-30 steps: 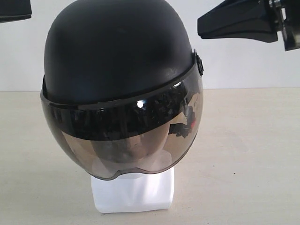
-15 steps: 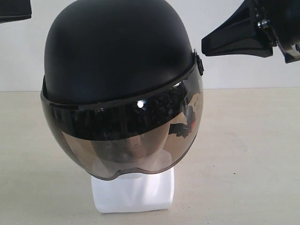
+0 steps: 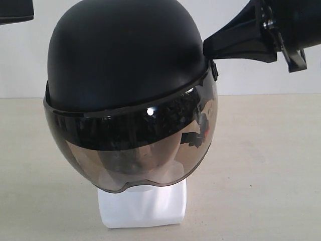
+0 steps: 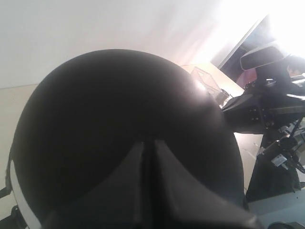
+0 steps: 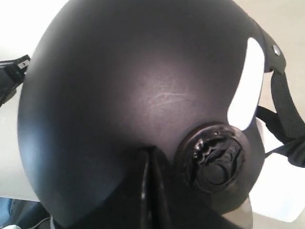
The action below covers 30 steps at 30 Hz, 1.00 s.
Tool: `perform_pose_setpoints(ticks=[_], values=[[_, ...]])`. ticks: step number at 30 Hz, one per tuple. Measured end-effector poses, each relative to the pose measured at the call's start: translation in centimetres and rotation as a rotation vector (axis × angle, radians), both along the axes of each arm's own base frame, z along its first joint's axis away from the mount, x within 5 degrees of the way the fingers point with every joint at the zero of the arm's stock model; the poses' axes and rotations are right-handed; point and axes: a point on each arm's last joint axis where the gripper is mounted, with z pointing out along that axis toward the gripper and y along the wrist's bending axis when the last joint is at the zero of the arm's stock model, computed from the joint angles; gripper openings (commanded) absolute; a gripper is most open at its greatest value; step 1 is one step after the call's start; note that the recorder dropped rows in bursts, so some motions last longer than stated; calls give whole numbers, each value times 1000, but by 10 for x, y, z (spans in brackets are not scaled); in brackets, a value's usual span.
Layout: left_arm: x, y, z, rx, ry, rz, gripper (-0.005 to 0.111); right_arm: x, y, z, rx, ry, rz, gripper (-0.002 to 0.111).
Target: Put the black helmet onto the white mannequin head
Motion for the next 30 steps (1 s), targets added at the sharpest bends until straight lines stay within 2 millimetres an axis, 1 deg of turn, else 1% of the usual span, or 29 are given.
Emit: perform_pose_setpoints(ticks=[4, 14, 19, 30], values=[[0, 0, 0, 0, 0, 0, 4, 3, 1, -12, -3, 36, -3, 0], [0, 0, 0, 0, 0, 0, 4, 3, 0, -14, -18, 31, -3, 0], [0, 0, 0, 0, 0, 0, 4, 3, -2, -25, -56, 52, -17, 0], [0, 0, 0, 0, 0, 0, 4, 3, -3, -24, -56, 45, -28, 0]])
